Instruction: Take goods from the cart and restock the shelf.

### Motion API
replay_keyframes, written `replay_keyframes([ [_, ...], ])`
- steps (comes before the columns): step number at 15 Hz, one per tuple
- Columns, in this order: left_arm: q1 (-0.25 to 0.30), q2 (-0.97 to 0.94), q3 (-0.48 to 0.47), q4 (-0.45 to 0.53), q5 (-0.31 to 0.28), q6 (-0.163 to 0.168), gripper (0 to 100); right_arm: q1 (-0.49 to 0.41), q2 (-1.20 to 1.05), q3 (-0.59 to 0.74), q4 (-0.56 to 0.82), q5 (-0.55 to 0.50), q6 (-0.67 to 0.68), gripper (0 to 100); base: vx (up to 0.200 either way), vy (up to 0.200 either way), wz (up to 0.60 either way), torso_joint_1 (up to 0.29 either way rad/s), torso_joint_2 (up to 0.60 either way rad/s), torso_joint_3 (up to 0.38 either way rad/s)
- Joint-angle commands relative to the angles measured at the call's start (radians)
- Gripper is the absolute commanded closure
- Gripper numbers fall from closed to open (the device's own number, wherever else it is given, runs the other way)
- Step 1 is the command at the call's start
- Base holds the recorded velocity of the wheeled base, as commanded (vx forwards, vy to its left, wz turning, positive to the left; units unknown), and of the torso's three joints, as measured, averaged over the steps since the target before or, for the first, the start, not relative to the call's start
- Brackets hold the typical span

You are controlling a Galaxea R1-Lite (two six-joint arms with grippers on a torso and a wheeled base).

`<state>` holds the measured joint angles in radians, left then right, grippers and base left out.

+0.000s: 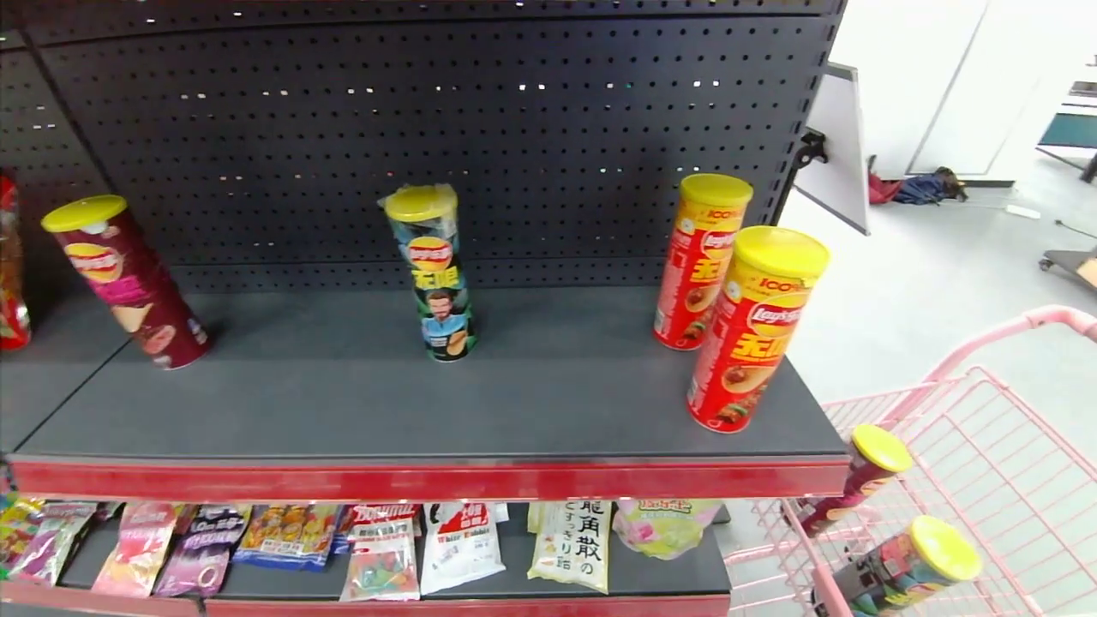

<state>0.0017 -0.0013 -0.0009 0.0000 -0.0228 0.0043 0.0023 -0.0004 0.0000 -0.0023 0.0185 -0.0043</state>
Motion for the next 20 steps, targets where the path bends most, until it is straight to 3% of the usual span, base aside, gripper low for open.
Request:
replay_keyframes([
  [1, 0.001, 0.001, 0.001, 0.000, 0.000, 0.000, 0, 0.001, 0.000, 0.000, 0.001, 0.000, 0.000, 0, 0.000, 0.000, -0.60, 0.012, 0.01, -0.002],
  [4, 0.001, 0.001, 0.001, 0.000, 0.000, 0.000, 0, 0.001, 0.000, 0.000, 0.001, 0.000, 0.001, 0, 0.000, 0.000, -0.60, -0.002, 0.00, 0.004],
  [12, 0.001, 0.001, 0.001, 0.000, 0.000, 0.000, 0, 0.001, 0.000, 0.000, 0.001, -0.002, -0.002, 0, 0.000, 0.000, 0.00, 0.000, 0.00, 0.000],
  [20, 0.001, 0.001, 0.001, 0.000, 0.000, 0.000, 0, 0.001, 0.000, 0.000, 0.001, -0.002, 0.000, 0, 0.000, 0.000, 0.00, -0.137, 0.34, 0.204],
])
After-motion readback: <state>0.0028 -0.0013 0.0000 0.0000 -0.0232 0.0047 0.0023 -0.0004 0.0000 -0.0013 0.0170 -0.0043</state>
